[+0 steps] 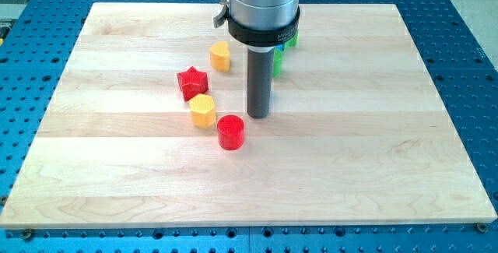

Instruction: Slide the triangle close to the green circle

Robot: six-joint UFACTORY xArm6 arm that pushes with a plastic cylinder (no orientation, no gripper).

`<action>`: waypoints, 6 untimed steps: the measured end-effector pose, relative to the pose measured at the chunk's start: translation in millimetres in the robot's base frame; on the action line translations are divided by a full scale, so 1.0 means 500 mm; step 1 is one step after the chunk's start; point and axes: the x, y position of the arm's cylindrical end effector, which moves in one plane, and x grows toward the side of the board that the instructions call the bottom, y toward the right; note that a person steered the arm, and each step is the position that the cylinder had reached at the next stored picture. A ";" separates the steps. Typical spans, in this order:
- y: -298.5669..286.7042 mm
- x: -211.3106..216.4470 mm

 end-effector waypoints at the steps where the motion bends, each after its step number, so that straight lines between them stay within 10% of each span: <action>1: 0.002 -0.023; 6: -0.029 -0.096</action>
